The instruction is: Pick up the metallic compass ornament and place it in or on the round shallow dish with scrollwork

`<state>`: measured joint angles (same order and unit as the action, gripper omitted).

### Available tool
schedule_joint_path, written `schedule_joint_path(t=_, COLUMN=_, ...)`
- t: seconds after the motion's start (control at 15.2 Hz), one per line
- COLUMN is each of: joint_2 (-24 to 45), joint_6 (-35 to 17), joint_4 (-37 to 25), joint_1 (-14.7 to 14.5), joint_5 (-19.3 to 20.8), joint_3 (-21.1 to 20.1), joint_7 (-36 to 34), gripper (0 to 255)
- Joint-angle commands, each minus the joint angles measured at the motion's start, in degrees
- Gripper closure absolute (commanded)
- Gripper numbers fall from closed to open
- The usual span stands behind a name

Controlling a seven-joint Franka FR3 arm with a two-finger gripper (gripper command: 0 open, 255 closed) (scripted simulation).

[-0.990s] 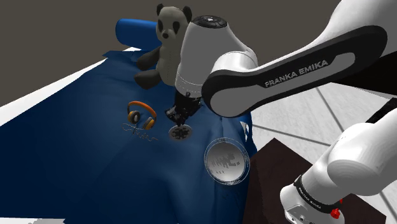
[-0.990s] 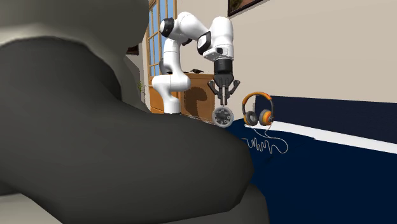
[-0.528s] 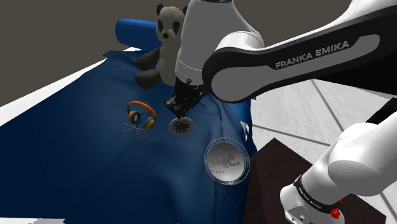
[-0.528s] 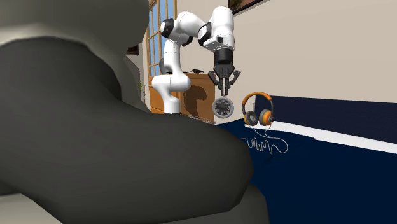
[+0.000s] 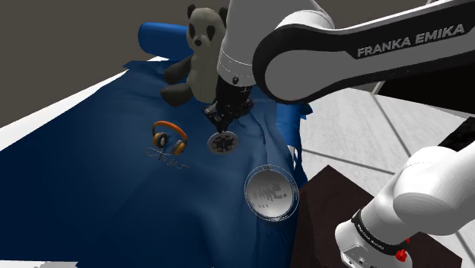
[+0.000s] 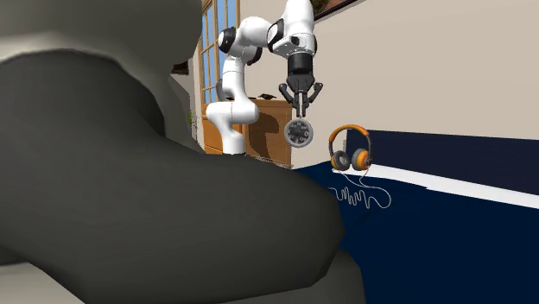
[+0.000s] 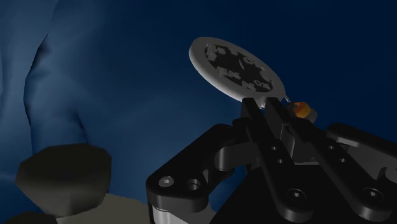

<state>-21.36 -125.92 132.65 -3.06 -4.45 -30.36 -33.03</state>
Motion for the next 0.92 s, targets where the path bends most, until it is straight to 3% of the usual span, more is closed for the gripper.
schedule_joint_path(t=0.0, joint_2=-4.5, joint_6=1.9, joint_4=2.4, joint_1=-1.3, joint_5=-2.0, joint_3=1.6, joint_7=1.7, gripper=255)
schedule_joint_path(t=0.4, joint_2=-19.7, joint_6=9.1, joint_4=10.4, joint_1=-5.6, joint_5=-5.7, joint_3=7.1, joint_7=5.8, gripper=255)
schedule_joint_path(t=0.79, joint_2=-34.7, joint_6=19.3, joint_4=15.8, joint_1=-9.0, joint_5=-5.9, joint_3=12.1, joint_7=8.2, gripper=255)
schedule_joint_path(t=0.86, joint_2=-34.8, joint_6=18.6, joint_4=16.6, joint_1=-9.1, joint_5=-6.1, joint_3=11.9, joint_7=8.1, gripper=255)
